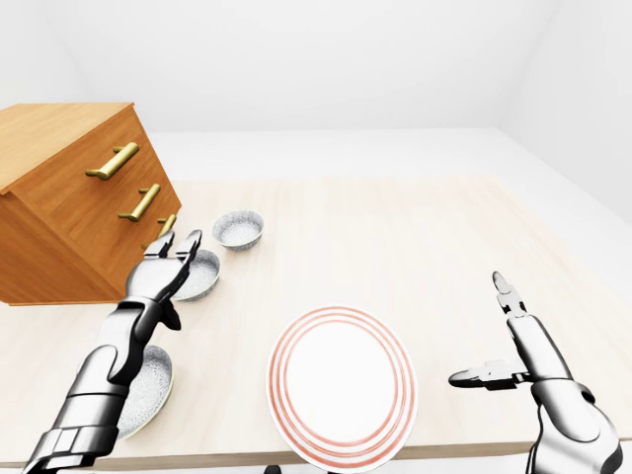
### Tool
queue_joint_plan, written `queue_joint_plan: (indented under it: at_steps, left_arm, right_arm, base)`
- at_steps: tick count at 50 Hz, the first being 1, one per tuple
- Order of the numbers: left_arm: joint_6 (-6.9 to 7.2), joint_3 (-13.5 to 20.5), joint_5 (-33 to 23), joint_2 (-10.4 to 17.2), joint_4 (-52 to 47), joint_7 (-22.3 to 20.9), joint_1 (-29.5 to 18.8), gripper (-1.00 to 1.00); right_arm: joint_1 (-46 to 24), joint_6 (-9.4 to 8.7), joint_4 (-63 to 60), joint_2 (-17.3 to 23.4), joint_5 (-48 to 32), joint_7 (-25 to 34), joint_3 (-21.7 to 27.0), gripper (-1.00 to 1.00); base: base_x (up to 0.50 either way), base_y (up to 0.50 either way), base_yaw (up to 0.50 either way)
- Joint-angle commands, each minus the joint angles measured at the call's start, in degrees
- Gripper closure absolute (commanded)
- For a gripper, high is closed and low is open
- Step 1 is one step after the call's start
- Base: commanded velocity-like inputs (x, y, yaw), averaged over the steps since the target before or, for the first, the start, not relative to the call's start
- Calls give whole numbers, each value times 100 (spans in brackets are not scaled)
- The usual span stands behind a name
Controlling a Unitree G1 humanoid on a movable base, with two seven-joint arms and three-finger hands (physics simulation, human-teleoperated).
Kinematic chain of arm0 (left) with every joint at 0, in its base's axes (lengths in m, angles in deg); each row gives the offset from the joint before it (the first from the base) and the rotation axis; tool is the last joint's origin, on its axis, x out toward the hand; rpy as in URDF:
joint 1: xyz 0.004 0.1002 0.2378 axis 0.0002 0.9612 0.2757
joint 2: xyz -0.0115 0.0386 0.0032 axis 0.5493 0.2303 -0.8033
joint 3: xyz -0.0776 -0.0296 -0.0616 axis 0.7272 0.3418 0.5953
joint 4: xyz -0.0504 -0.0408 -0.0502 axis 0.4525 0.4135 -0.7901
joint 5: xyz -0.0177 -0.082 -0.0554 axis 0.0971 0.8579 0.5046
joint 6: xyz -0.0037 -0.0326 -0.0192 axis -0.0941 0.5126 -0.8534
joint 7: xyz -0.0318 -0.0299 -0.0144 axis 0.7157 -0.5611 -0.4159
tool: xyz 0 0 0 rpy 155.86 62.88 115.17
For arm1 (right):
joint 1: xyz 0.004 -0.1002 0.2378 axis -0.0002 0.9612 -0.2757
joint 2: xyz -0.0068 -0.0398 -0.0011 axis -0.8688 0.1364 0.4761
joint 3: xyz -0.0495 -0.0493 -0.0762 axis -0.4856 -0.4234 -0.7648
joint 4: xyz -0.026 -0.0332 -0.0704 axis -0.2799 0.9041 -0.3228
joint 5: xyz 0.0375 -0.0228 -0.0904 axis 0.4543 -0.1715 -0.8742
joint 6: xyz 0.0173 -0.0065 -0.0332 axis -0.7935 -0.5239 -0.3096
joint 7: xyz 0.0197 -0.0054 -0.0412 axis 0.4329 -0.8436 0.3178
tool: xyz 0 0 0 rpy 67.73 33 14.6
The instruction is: Put the bowl in the middle on the plate.
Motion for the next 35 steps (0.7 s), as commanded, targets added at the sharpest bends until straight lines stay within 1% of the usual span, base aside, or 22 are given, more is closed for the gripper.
queue_joint_plan:
  at_steps: [1,11,14,15,20,21,26,27,28,35]
  left_arm:
    - [0,-66,18,-63,60,80,5,-100]
    - [0,-102,37,-83,183,143,-96,-100]
    - [0,-118,34,-119,19,25,-49,-100]
    - [0,-136,18,-118,159,117,-88,-100]
    - [0,-156,27,-137,195,116,-143,-100]
    - [0,-173,11,-138,308,200,-177,-100]
    - [0,-193,18,-167,233,160,-148,-100]
    - [0,-221,-6,-168,422,285,-198,-100]
    - [0,-229,-8,-169,452,306,-204,-100]
    - [0,-246,-6,-187,341,226,-159,-100]
  right_arm:
    - [-1,0,-10,-5,-20,-1,-16,-100]
    - [-12,0,-15,5,-29,5,-36,-100]
    - [0,0,-80,-7,-31,37,-22,-100]
    - [-1,0,-85,-10,-36,41,-21,-100]
    - [-15,0,8,1,-36,3,-30,-100]
    - [-13,0,21,2,-34,-3,-31,-100]
    - [-8,0,47,2,-36,-5,-33,-100]
    - [-12,0,112,8,-35,-35,-43,-100]
    - [-13,0,125,12,-33,-42,-46,-100]
    - [11,0,-42,0,-33,23,-28,-100]
  base:
    - [0,0,0]
    - [0,0,0]
    - [0,0,0]
    - [0,0,0]
    - [0,0,0]
    - [0,0,0]
    - [0,0,0]
    - [0,0,0]
    - [0,0,0]
    - [0,0,0]
